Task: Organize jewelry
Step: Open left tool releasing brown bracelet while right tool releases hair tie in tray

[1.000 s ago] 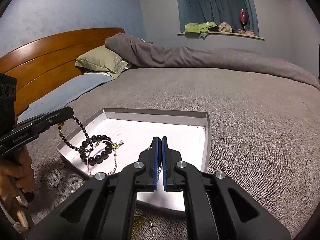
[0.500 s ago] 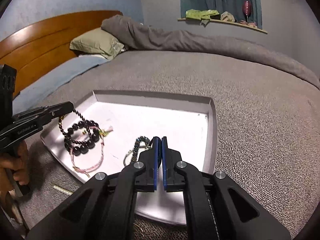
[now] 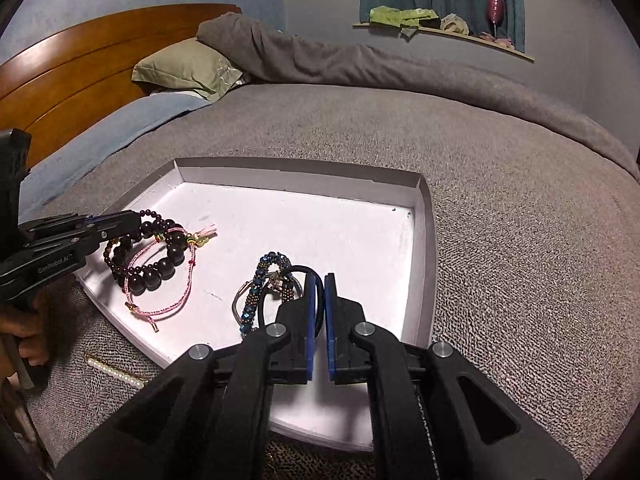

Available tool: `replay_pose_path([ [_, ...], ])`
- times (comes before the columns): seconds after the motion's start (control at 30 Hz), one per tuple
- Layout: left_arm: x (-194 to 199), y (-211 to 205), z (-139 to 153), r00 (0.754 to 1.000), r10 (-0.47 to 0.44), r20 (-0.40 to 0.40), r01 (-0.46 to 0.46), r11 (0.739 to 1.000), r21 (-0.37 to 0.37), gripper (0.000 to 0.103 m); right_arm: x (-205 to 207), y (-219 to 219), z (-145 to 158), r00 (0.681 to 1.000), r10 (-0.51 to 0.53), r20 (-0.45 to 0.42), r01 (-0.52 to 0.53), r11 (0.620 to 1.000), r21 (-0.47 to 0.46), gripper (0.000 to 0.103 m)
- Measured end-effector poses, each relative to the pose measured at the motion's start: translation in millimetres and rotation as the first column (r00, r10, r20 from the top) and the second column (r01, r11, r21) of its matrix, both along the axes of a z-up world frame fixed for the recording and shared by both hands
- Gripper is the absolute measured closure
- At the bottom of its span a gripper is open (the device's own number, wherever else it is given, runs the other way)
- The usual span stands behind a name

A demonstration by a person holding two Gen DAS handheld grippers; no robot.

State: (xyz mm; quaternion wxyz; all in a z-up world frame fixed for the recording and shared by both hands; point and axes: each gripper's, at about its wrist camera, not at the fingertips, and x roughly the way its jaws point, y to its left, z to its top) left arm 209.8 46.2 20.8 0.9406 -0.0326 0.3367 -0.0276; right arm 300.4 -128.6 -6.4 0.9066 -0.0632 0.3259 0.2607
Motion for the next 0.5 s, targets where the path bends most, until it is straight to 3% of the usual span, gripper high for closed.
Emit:
replay_pose_path([
  [0.03,-0.3,-0.4,-0.1,1.0,0.001,0.001,-0.001,1.0,0.002,0.084,-0.3,-0.2,0.0,1.0,0.001,0.001,-0.001,1.0,-0.001,0.096],
  [0.1,-2.4,-0.5,0.9,1.0,0.007,0.013,-0.007,1.0,0.003,0.06,-1.7,-0.8,0.1,1.0,0.002,0.005,-0.002,1.0,-0.002,0.08],
  [0.17,-4.3,-1.6,3.1,1.0,0.007,0.028,-0.007,1.0,0.007,0.038,-3.6,-2.2,0.9,1.0,0.005,0.011,-0.006,1.0,0.004,0.073],
  [0.2,-6.4,-2.9,4.8,0.999,0.002,0.043,-0.002,1.0,0.011,0.033,-4.6,-2.7,1.9,1.0,0.007,0.015,-0.007,1.0,0.008,0.072],
  [0.37,-13.8,-10.3,8.3,0.997,-0.015,0.072,0.011,0.999,0.053,0.023,-10.4,-7.3,8.1,0.999,0.011,0.044,-0.012,1.0,0.026,0.058],
  [0.5,-20.1,-10.8,9.7,0.996,-0.014,0.086,0.009,0.998,0.058,0.016,-15.4,-12.2,11.7,0.999,0.008,0.054,-0.01,0.999,0.043,0.057],
])
